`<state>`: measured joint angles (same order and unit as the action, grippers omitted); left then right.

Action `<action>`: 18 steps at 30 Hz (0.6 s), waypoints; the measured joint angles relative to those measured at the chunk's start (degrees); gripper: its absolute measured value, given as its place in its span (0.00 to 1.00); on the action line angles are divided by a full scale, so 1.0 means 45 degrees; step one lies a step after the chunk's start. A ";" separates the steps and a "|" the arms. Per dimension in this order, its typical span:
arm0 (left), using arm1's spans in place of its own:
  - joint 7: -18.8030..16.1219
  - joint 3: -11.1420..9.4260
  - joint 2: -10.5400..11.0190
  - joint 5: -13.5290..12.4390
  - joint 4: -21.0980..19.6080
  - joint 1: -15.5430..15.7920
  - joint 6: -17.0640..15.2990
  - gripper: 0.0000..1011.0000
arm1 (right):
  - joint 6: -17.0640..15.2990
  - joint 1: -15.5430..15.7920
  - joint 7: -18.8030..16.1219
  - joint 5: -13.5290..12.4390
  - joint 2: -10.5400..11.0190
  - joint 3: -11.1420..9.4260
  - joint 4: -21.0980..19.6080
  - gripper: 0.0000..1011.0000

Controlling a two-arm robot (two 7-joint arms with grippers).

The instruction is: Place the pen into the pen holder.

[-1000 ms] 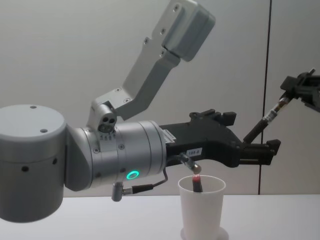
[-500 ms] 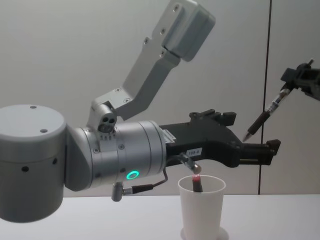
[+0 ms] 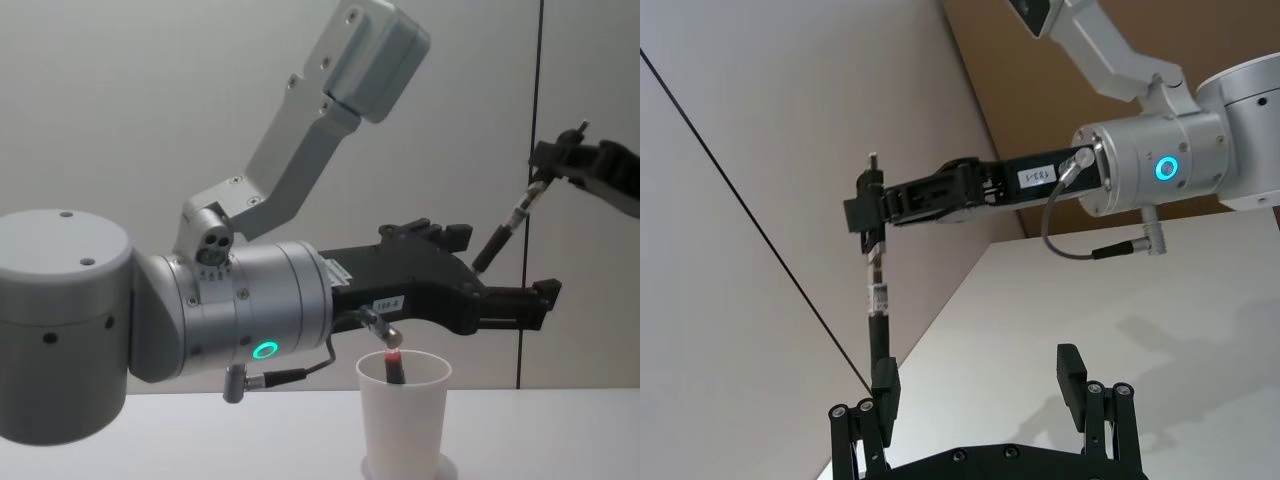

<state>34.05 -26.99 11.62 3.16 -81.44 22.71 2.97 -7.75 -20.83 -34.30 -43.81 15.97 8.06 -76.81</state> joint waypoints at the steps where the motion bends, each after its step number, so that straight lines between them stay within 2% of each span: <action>1: 0.0000 0.0000 0.0000 0.0000 0.0000 0.0000 0.0000 0.99 | 0.0018 -0.0067 -0.0092 0.0064 -0.0016 0.0022 0.0093 0.13; 10: 0.0000 0.0001 0.0000 0.0000 0.0000 0.0000 -0.0001 0.99 | 0.0383 -0.1100 -0.1280 0.0960 -0.0263 0.0338 0.1547 0.13; 18: 0.0000 0.0000 0.0000 0.0000 0.0000 0.0000 0.0000 0.99 | 0.0746 -0.1825 -0.1971 0.1563 -0.0432 0.0530 0.2615 0.13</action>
<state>34.05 -26.99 11.62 3.16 -81.44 22.71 2.97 -4.39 -29.04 -43.17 -36.78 14.02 10.45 -65.04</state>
